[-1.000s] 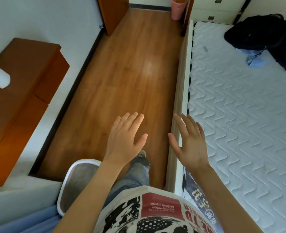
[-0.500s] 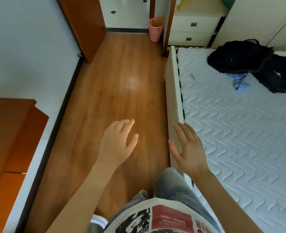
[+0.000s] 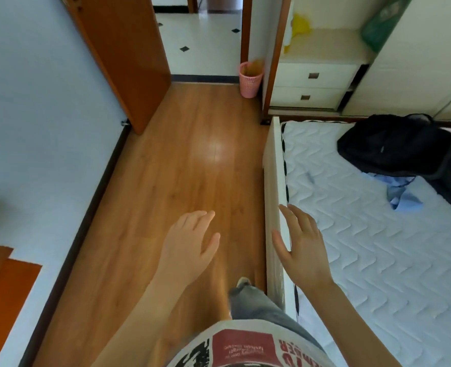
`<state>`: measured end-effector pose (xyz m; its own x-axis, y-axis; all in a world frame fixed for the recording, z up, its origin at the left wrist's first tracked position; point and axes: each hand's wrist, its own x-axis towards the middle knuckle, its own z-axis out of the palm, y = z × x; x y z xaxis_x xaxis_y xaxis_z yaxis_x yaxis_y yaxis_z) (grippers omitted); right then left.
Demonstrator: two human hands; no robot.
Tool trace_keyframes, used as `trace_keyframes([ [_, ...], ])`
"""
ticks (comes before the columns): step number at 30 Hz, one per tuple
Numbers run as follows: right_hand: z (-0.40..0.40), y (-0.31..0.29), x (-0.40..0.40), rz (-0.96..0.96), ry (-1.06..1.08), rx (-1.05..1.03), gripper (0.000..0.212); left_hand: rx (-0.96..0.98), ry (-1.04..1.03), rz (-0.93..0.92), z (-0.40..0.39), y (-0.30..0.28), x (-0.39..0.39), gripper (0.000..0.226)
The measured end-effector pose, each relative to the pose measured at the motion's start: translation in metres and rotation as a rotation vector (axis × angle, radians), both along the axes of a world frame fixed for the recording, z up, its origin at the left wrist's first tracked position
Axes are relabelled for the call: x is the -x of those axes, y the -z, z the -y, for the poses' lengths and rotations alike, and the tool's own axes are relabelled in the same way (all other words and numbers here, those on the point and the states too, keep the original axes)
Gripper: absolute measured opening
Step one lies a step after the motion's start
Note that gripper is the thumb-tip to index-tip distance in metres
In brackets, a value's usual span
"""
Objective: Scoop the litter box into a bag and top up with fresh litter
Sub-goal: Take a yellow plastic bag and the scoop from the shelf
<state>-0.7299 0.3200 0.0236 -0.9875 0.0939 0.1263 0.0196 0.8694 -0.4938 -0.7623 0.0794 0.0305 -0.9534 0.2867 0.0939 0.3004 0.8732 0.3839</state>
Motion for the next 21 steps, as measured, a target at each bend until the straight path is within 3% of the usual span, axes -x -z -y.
trace_keyframes([
  [7, -0.03, -0.01, 0.142, -0.009, -0.093, 0.007, 0.054, -0.015, -0.046, -0.053, -0.026, -0.023, 0.144, 0.051],
  [15, -0.035, 0.016, 0.281, 0.044, -0.052, 0.007, 0.054, 0.023, -0.066, 0.074, -0.034, 0.005, 0.267, 0.055],
  [21, -0.018, 0.018, 0.421, 0.026, -0.012, 0.011, 0.054, -0.023, -0.053, 0.08, -0.023, 0.008, 0.415, 0.06],
])
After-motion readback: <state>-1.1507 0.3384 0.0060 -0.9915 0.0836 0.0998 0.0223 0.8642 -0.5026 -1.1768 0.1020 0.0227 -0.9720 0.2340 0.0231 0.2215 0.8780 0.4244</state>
